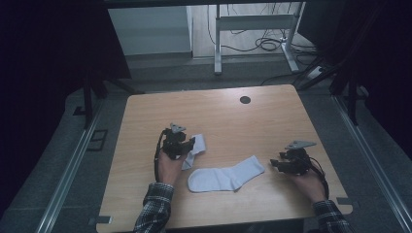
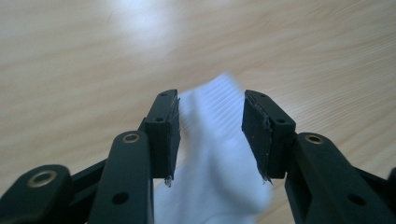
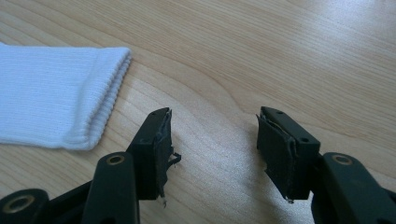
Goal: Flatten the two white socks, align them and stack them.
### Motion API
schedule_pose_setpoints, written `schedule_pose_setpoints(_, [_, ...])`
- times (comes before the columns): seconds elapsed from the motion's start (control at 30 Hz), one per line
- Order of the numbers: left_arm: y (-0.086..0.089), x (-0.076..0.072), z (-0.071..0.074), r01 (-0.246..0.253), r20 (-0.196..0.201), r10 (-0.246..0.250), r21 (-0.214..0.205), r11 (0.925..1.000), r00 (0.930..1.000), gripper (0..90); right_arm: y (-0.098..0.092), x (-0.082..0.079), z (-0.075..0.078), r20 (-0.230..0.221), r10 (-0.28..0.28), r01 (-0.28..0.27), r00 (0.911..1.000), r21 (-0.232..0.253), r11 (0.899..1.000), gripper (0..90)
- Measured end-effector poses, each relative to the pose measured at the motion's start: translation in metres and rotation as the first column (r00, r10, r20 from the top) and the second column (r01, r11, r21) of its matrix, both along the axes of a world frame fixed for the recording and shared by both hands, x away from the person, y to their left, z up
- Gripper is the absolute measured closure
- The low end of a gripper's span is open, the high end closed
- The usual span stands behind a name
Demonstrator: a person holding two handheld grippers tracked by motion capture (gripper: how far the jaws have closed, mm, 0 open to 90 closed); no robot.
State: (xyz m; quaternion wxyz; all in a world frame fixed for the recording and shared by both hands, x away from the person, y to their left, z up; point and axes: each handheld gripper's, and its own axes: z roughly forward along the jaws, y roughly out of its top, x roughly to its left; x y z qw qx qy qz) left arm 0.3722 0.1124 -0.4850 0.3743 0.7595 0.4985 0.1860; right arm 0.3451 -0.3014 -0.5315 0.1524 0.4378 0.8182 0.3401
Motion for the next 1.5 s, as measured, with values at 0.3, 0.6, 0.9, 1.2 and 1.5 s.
schedule_pose_setpoints(0.3, [-0.047, 0.009, -0.025, 0.101, -0.065, -0.096, 0.089, 0.9908, 0.9932, 47.6, 0.000, -0.001, 0.000, 0.000, 0.002, -0.002, 1.0000, -0.004, 1.000, 43.5])
schedule_pose_setpoints(0.6, [-0.052, 0.010, -0.046, 0.082, -0.065, -0.069, 0.231, 0.9695, 0.9955, 60.9, 0.000, -0.001, 0.000, 0.000, 0.003, -0.003, 1.0000, -0.001, 1.000, 43.3])
schedule_pose_setpoints(0.9, [-0.028, 0.006, -0.005, 0.098, -0.054, -0.110, -0.179, 0.9789, 0.9925, 82.4, 0.000, -0.001, 0.000, -0.001, 0.004, -0.003, 1.0000, 0.001, 1.000, 43.1])
schedule_pose_setpoints(1.2, [-0.040, 0.003, 0.002, 0.197, -0.086, -0.228, -0.276, 0.9407, 0.9698, 62.7, 0.001, -0.001, 0.000, 0.001, 0.004, -0.004, 1.0000, -0.005, 1.000, 42.3])
schedule_pose_setpoints(1.5, [-0.029, -0.009, 0.003, 0.182, -0.022, -0.186, -0.118, 0.9762, 0.9823, 43.6, 0.001, 0.000, 0.000, -0.001, 0.007, -0.007, 1.0000, -0.010, 1.000, 42.9])
